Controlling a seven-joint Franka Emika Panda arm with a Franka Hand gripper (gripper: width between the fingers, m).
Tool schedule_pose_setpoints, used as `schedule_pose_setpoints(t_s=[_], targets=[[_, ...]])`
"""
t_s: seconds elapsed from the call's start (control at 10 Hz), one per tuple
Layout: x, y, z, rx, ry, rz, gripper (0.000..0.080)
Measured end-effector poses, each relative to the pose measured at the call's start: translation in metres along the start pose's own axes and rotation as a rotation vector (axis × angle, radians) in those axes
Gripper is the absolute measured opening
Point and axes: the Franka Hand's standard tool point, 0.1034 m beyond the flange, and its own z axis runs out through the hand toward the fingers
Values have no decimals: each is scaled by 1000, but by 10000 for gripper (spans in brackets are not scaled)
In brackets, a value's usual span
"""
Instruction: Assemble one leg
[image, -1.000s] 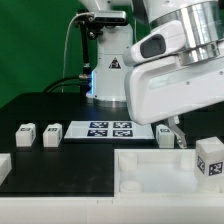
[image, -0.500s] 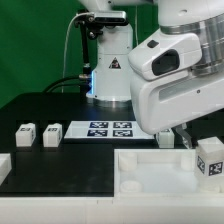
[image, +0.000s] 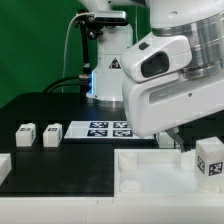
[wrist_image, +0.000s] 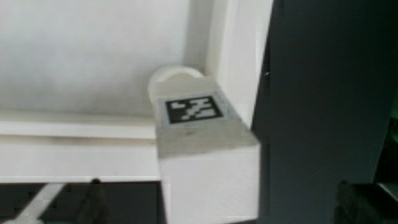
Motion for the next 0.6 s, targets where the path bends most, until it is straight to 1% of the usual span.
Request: schedule_pose_setpoints(t_s=[0.2, 0.5, 0.6], targets=[[1, 7, 9, -4, 22, 10, 649], [0, 6, 16, -4, 29, 3, 649], [0, 6, 16, -4, 29, 19, 649]])
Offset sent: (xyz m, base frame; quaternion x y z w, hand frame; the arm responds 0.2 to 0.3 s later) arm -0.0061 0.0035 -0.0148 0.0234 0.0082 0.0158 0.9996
